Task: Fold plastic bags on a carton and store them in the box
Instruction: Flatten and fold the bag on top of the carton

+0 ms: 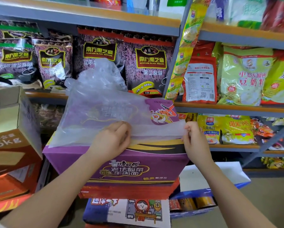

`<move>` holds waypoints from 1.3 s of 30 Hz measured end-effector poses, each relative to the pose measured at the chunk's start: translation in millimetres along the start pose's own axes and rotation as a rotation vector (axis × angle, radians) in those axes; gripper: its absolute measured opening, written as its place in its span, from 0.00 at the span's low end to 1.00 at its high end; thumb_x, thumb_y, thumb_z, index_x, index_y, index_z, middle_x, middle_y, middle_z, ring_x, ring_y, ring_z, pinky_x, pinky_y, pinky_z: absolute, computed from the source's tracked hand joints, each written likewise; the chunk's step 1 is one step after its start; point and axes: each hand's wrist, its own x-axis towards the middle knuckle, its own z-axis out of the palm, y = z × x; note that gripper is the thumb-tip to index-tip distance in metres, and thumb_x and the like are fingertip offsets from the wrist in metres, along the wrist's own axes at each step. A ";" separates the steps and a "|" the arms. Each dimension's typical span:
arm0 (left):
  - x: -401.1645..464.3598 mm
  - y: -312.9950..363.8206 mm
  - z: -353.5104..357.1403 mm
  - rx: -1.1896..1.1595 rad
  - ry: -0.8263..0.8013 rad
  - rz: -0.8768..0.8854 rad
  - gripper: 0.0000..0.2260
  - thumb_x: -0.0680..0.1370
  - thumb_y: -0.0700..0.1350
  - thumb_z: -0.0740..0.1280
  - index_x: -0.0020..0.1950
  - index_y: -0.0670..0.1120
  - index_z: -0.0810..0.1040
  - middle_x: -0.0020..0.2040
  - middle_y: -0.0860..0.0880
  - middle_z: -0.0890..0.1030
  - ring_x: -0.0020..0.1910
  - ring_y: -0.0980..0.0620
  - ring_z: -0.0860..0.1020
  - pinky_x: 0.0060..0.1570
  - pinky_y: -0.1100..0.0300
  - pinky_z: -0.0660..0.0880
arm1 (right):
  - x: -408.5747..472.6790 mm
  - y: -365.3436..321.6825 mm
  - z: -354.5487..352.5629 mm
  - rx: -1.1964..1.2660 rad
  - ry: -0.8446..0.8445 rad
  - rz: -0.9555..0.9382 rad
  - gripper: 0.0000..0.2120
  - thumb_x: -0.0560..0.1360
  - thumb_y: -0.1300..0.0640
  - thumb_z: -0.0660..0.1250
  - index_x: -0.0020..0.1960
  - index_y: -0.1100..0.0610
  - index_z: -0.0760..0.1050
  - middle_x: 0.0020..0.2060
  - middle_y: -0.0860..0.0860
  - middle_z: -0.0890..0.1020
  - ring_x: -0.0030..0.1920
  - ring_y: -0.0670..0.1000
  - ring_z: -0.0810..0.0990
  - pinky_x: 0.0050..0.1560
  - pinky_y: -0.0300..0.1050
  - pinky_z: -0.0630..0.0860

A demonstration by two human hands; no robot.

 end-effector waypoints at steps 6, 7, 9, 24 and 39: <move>-1.9 0.5 -1.5 0.085 -0.125 0.188 0.05 0.69 0.44 0.61 0.35 0.49 0.65 0.50 0.47 0.82 0.42 0.48 0.80 0.42 0.61 0.75 | -0.2 -6.4 -9.0 -0.436 -0.193 0.020 0.10 0.70 0.67 0.62 0.50 0.58 0.70 0.50 0.54 0.72 0.49 0.57 0.73 0.38 0.46 0.67; -2.2 -0.1 -1.2 0.092 -0.141 0.194 0.05 0.69 0.44 0.60 0.34 0.48 0.66 0.50 0.48 0.82 0.42 0.49 0.81 0.41 0.62 0.74 | -0.2 -8.0 -10.7 -0.483 -0.223 0.039 0.11 0.70 0.65 0.62 0.51 0.58 0.70 0.52 0.54 0.72 0.52 0.57 0.72 0.42 0.46 0.67; -2.5 0.2 -1.0 0.108 -0.194 0.179 0.06 0.69 0.46 0.59 0.32 0.47 0.68 0.50 0.49 0.83 0.41 0.50 0.81 0.38 0.64 0.72 | -2.4 -14.4 -13.4 -0.559 -0.279 0.061 0.13 0.69 0.60 0.61 0.53 0.56 0.70 0.59 0.54 0.70 0.61 0.58 0.68 0.56 0.49 0.67; -18.2 -19.9 3.7 0.352 -0.307 -0.265 0.43 0.73 0.70 0.35 0.68 0.43 0.71 0.68 0.42 0.71 0.66 0.41 0.71 0.62 0.41 0.67 | -0.7 -31.7 23.9 -0.458 -0.567 -0.148 0.54 0.55 0.26 0.17 0.76 0.44 0.42 0.77 0.46 0.43 0.76 0.47 0.40 0.73 0.49 0.38; -16.4 34.9 31.0 0.325 -0.073 0.006 0.28 0.71 0.61 0.55 0.60 0.43 0.75 0.54 0.47 0.82 0.52 0.49 0.81 0.48 0.57 0.78 | -11.2 -34.5 -18.0 -0.393 -0.371 -0.381 0.22 0.75 0.48 0.62 0.66 0.54 0.67 0.58 0.51 0.75 0.59 0.54 0.73 0.57 0.49 0.73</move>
